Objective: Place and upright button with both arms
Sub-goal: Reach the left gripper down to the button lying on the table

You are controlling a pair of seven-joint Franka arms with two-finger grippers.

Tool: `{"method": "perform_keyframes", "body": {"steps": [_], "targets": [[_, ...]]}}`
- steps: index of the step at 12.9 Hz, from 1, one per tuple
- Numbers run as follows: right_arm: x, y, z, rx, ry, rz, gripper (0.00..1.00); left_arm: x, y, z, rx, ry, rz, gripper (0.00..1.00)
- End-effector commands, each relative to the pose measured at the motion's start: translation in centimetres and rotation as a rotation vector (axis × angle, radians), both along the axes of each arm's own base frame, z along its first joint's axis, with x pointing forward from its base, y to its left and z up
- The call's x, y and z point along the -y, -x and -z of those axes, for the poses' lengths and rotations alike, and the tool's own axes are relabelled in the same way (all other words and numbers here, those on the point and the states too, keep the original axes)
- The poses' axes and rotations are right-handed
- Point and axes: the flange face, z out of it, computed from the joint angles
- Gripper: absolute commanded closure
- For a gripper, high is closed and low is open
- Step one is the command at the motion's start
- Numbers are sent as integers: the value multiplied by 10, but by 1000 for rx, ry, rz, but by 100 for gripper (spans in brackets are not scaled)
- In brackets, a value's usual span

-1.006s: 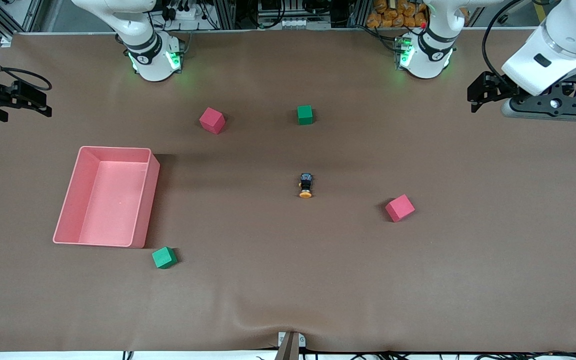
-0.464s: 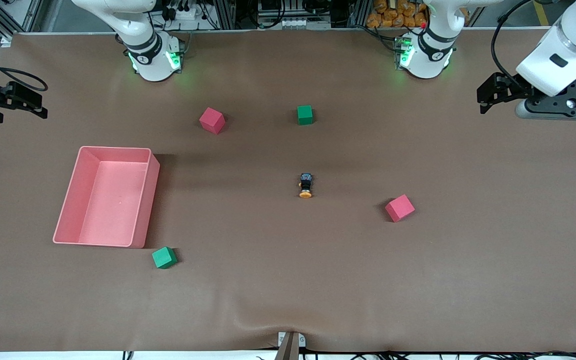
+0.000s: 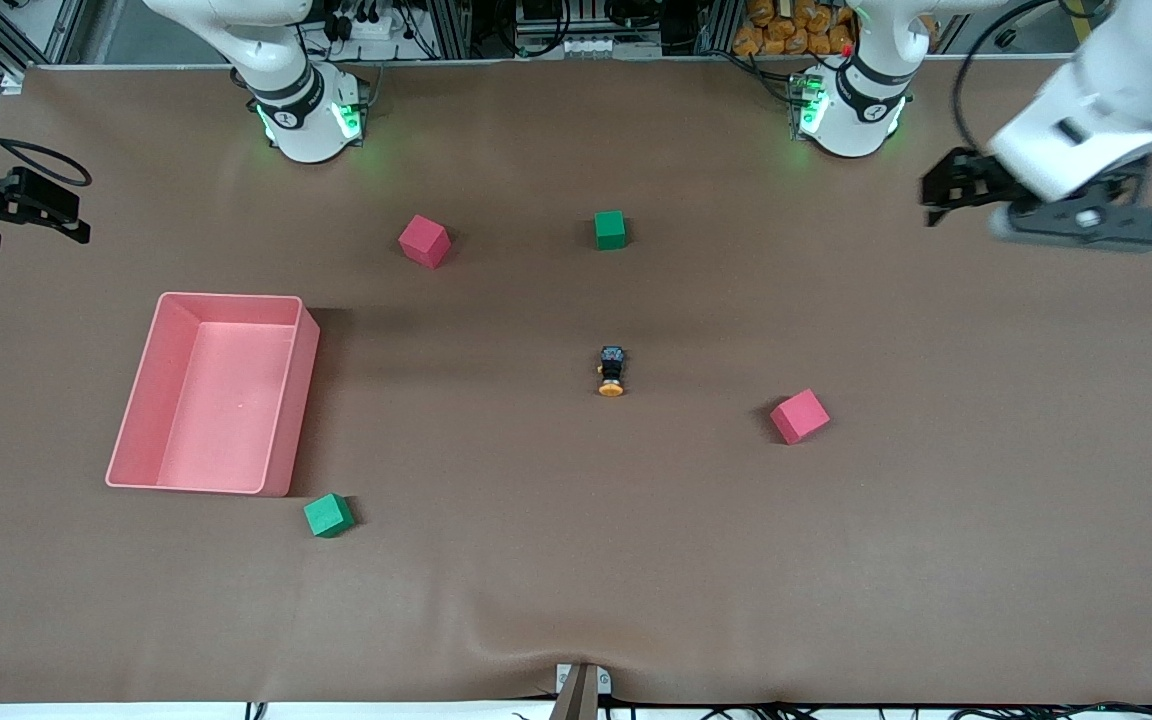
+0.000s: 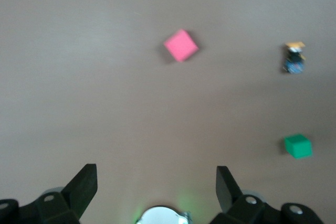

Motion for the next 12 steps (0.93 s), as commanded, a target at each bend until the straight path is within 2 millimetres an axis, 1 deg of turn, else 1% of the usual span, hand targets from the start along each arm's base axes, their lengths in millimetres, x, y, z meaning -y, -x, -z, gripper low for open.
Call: {"method": "perform_keyframes", "body": {"steps": [1, 2, 4, 5, 6, 7, 9, 10, 11, 12], "targets": [[2, -1, -2, 11, 1, 1, 0, 76, -19, 87, -174, 43, 7, 0], [2, 0, -1, 8, 1, 1, 0, 103, -26, 119, -196, 51, 4, 0], [2, 0, -1, 8, 1, 1, 0, 165, -21, 190, -263, 34, 28, 0], [2, 0, -1, 8, 1, 1, 0, 195, -21, 219, -268, 26, 13, 0], [2, 0, -1, 6, 1, 1, 0, 221, -22, 245, -273, 14, -23, 0], [2, 0, -1, 5, 1, 1, 0, 247, -19, 266, -269, 6, -61, 0], [2, 0, -2, 5, 1, 1, 0, 286, -16, 300, -232, 13, -146, 0], [2, 0, -1, 5, 1, 1, 0, 299, -17, 316, -201, 33, -174, 0], [1, 0, -1, 5, 1, -1, 0, 305, -22, 330, -164, 57, -193, 0], [1, 0, -1, 6, 1, -1, 0, 313, -22, 342, -142, 66, -214, 0]]}}
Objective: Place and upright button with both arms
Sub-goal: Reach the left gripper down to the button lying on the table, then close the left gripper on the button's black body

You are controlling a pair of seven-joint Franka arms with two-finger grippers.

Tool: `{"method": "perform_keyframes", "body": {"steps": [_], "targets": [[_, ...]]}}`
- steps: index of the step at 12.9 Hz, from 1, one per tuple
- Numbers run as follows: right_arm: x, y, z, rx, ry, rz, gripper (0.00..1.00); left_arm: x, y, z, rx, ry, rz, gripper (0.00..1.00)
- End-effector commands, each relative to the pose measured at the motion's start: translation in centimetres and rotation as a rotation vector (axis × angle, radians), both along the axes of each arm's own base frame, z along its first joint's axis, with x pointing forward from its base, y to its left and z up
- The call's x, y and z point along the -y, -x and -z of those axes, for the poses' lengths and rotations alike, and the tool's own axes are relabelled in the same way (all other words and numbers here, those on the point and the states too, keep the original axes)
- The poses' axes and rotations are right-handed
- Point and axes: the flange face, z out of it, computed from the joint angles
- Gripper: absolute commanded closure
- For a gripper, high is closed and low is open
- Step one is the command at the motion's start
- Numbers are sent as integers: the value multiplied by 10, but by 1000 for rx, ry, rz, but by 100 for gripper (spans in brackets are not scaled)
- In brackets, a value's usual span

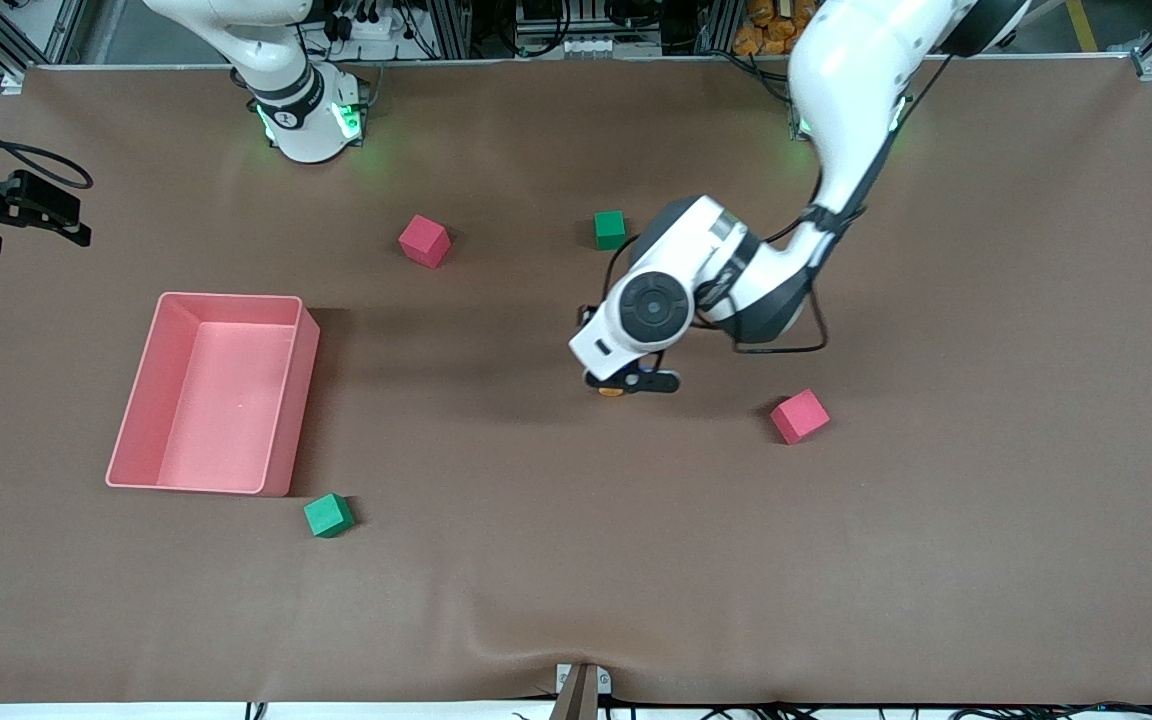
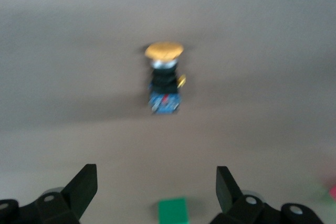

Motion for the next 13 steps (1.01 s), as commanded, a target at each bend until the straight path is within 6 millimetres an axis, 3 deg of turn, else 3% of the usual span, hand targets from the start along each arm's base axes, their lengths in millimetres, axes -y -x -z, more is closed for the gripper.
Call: {"method": "perform_keyframes", "body": {"steps": [1, 5, 8, 10, 13], "targets": [[1, 1, -3, 4, 1, -1, 0, 11, -14, 28, 55, -5, -102, 0], [1, 1, -2, 3, 1, -1, 0, 13, -12, 77, 67, -34, -119, 0], [1, 1, -2, 3, 1, -1, 0, 5, -13, 95, 56, -75, -168, 9], [1, 1, -2, 3, 1, -1, 0, 11, -6, 104, 46, -85, -165, 10], [1, 1, -2, 3, 1, -1, 0, 18, 3, 108, 42, -89, -147, 27]]}}
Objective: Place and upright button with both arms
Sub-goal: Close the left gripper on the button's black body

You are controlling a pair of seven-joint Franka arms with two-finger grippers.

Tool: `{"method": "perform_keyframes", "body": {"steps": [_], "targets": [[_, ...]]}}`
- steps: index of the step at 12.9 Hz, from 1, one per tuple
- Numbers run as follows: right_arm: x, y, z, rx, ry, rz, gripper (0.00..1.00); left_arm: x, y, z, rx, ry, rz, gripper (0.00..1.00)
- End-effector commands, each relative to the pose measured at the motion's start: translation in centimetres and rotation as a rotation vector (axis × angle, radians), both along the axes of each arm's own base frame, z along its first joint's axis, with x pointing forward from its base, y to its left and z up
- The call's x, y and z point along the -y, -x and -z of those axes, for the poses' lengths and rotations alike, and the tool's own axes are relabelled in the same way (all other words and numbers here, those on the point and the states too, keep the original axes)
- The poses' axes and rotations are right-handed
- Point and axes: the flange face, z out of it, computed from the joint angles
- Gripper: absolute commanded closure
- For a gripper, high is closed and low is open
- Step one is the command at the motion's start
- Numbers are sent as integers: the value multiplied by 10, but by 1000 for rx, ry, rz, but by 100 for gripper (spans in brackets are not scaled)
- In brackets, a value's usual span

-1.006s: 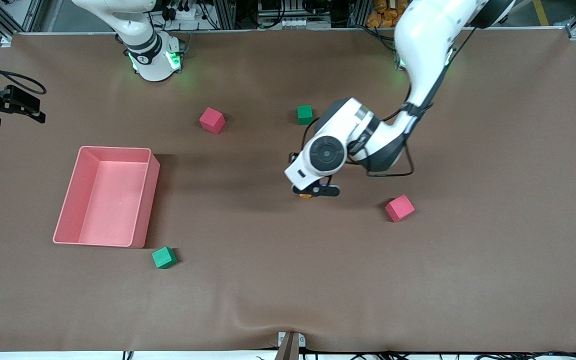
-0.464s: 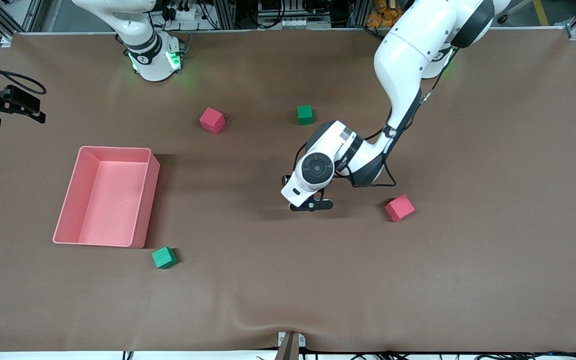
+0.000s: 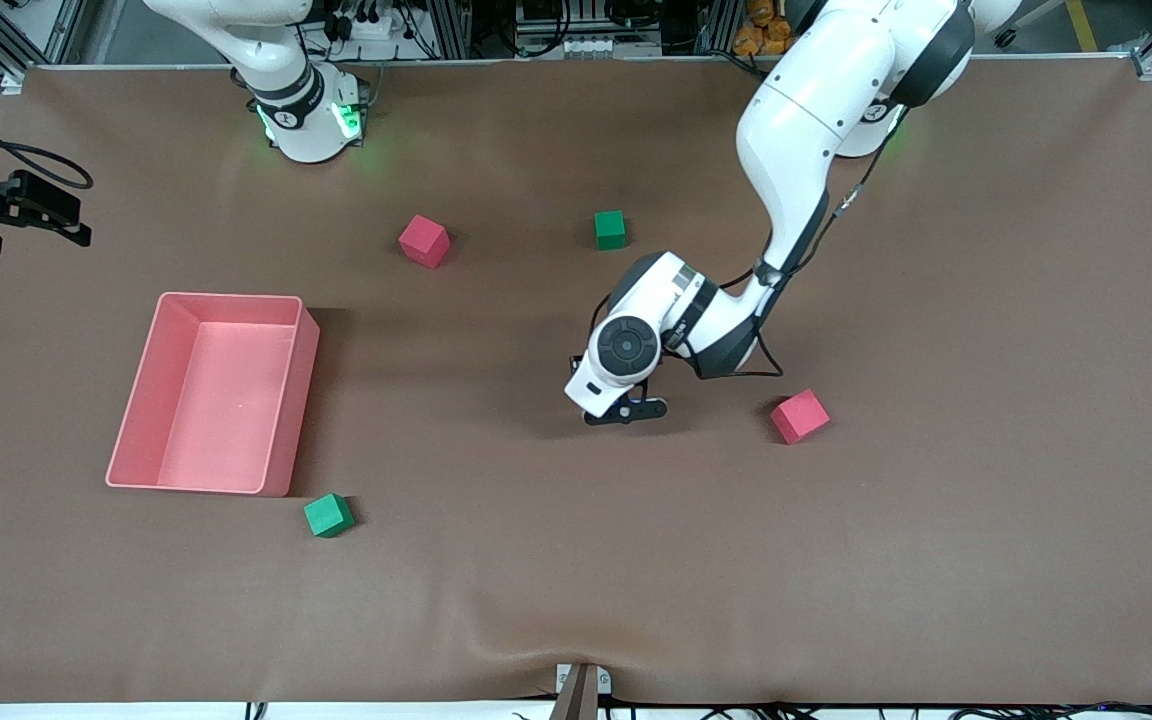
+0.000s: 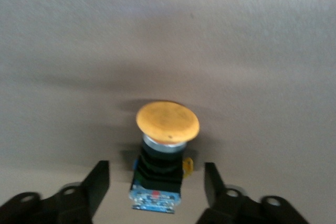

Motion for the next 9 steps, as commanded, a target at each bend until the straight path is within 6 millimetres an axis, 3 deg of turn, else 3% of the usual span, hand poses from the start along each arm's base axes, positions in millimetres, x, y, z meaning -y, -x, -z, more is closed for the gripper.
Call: {"method": "perform_keyframes", "body": {"steps": [1, 3, 7, 9], "targets": [[2, 1, -2, 3, 1, 0, 0, 7, 1, 1, 14, -8, 1, 37], [2, 1, -3, 4, 1, 0, 0, 7, 1, 1, 14, -6, 9, 61], [2, 1, -3, 4, 1, 0, 0, 1, -6, -3, 19, 2, 18, 96], [2, 1, -3, 4, 1, 0, 0, 5, -7, -22, 41, 16, 13, 100]]}}
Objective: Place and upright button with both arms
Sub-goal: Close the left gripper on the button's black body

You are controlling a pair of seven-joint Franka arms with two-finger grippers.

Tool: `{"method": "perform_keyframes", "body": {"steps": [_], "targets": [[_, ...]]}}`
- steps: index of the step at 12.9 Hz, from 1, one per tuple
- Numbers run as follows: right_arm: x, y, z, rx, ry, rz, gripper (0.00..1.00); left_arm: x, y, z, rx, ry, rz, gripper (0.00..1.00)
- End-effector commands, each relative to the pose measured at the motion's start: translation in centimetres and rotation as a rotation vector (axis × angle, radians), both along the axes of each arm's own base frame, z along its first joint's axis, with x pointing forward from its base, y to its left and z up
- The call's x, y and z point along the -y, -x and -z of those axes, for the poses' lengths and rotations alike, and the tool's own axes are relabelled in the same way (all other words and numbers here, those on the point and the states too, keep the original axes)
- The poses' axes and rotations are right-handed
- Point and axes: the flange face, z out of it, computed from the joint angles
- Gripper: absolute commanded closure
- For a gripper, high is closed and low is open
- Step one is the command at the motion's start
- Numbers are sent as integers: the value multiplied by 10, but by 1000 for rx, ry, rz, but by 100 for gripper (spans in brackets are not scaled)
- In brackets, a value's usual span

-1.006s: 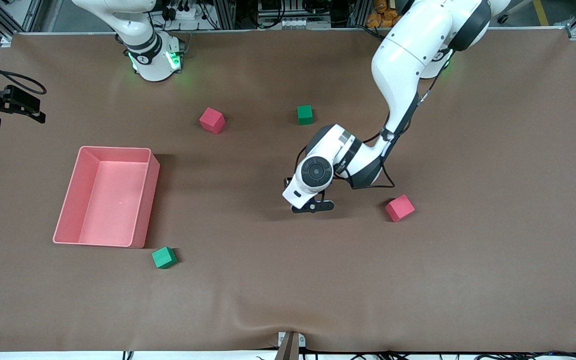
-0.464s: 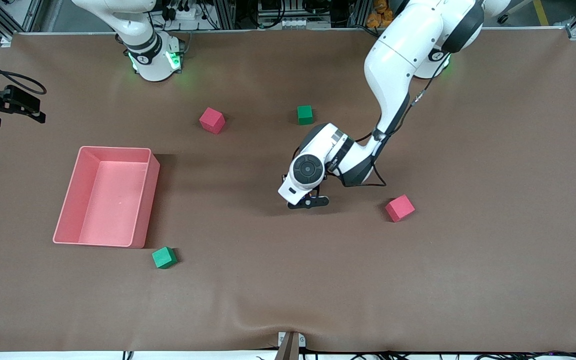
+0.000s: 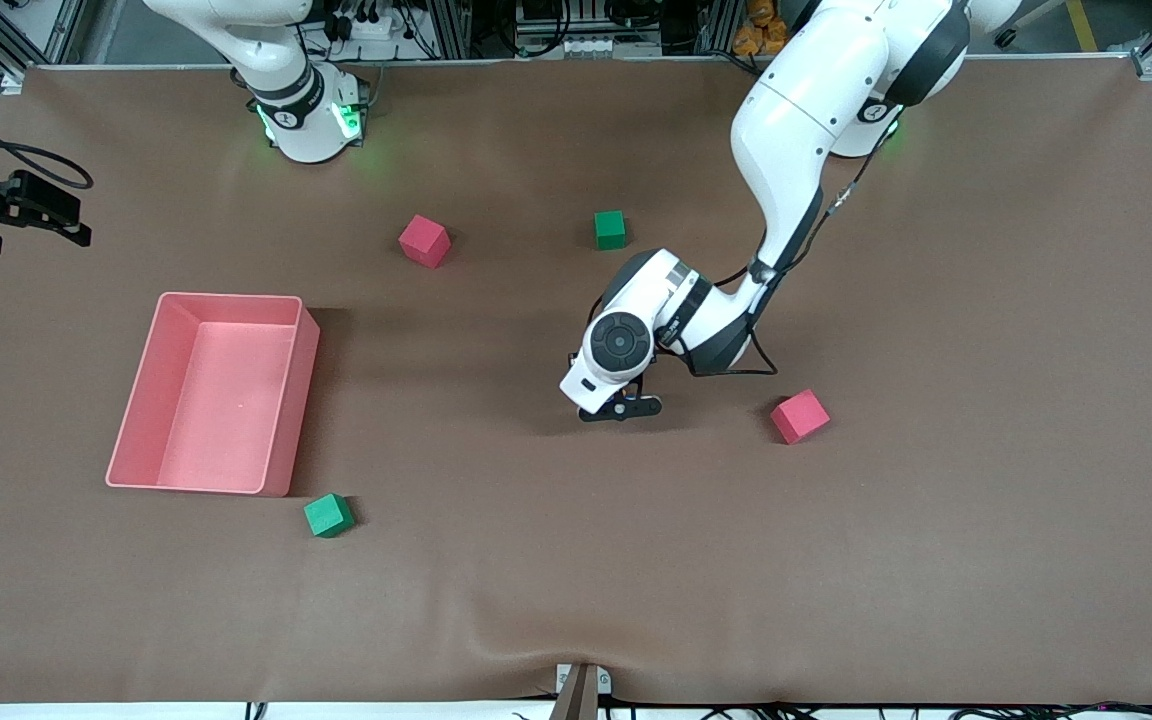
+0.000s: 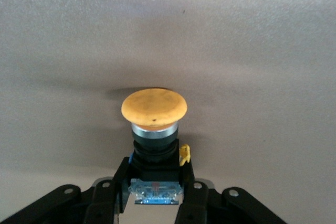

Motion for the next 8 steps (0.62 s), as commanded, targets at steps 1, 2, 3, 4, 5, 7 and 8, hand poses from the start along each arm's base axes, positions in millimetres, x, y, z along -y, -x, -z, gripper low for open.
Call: {"method": "perform_keyframes", "body": {"steps": [1, 2, 3, 4, 5, 7, 8], "targets": [[2, 1, -3, 4, 1, 0, 0, 10, -3, -36, 45, 25, -8, 100], [2, 1, -3, 4, 1, 0, 0, 14, -3, -47, 59, 19, -51, 100], [2, 1, -3, 4, 1, 0, 0, 23, 1, -61, 76, 22, -80, 100], [2, 1, -3, 4, 1, 0, 0, 32, 5, -77, 109, 31, -72, 100], [2, 1, -3, 4, 1, 0, 0, 45, 12, -93, 179, 29, -47, 100], [2, 1, -3, 6, 1, 0, 0, 91, 46, -107, 362, -3, -91, 100], [2, 1, -3, 6, 1, 0, 0, 100, 52, -107, 466, -33, -118, 100]]}}
